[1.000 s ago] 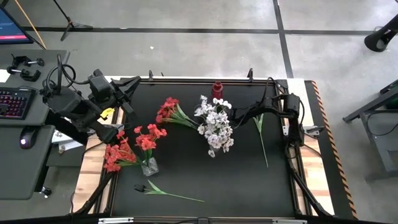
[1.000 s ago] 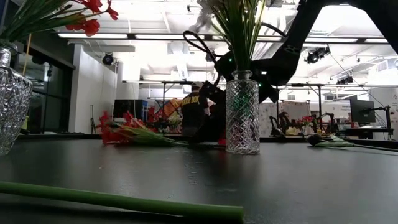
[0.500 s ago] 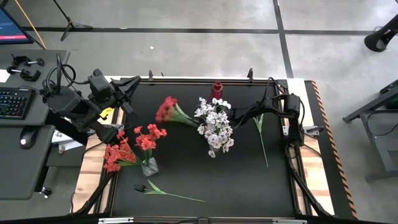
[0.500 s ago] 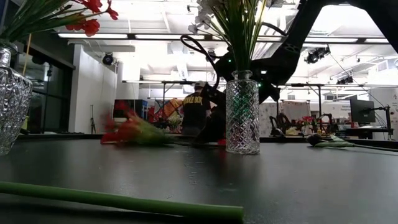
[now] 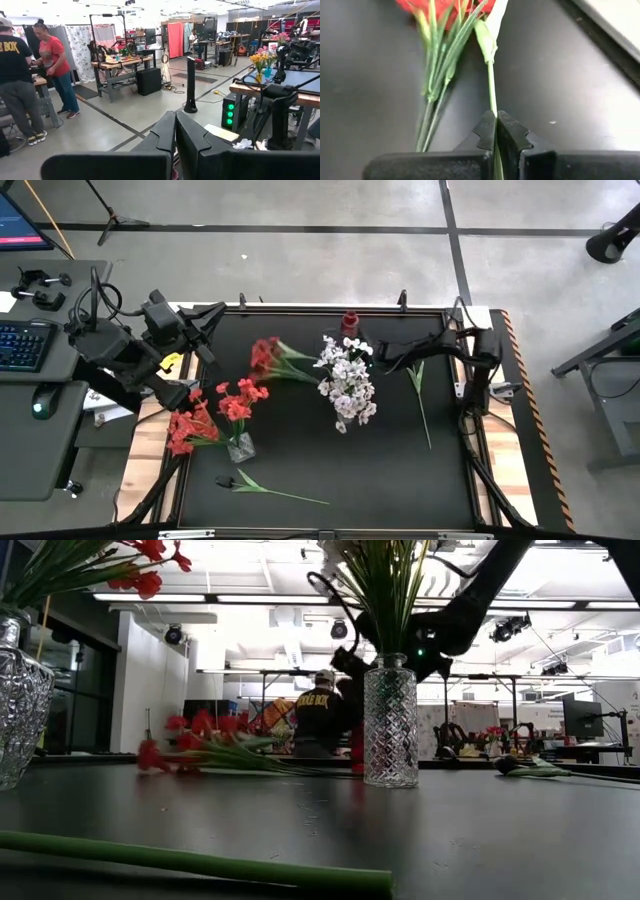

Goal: Sort flowers into vase by color
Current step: Put the red flowers into the left transparent vase

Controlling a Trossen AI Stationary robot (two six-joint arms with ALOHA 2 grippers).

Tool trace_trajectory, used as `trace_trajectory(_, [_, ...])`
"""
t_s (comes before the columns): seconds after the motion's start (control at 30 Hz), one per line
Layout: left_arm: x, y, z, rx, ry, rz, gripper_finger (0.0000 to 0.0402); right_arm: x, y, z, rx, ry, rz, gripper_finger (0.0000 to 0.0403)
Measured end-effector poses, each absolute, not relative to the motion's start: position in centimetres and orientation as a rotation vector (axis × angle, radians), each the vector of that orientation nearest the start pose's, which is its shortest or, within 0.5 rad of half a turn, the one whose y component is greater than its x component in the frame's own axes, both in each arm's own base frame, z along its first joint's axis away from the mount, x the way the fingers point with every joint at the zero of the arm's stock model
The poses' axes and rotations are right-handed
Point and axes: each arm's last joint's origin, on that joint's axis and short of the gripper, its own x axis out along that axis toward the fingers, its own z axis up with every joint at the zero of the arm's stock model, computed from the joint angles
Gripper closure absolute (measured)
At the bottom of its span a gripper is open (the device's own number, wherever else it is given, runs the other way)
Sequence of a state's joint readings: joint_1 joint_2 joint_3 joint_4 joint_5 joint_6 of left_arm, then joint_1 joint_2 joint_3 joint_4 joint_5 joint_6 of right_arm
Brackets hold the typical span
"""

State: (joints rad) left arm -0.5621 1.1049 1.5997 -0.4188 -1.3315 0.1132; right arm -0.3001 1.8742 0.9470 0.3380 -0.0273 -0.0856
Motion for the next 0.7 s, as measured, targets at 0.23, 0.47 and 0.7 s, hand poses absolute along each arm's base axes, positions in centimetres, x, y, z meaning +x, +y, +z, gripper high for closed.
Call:
trace_trajectory(0.23, [15.3,-6.3,51.4,0.059,0.004,0.770,0.0402,34.6,-12.8,17.9,0.016,0.482,-0.305,0.0402])
trace_trajectory(0.47, [15.3,-6.3,51.4,0.059,0.004,0.771,0.0402,33.5,-13.3,21.0,-0.003,0.399,-0.320,0.0402])
trace_trajectory(0.7, [15.3,-6.3,51.4,0.059,0.004,0.770,0.0402,33.1,-13.2,21.3,0.069,0.413,-0.293,0.0403])
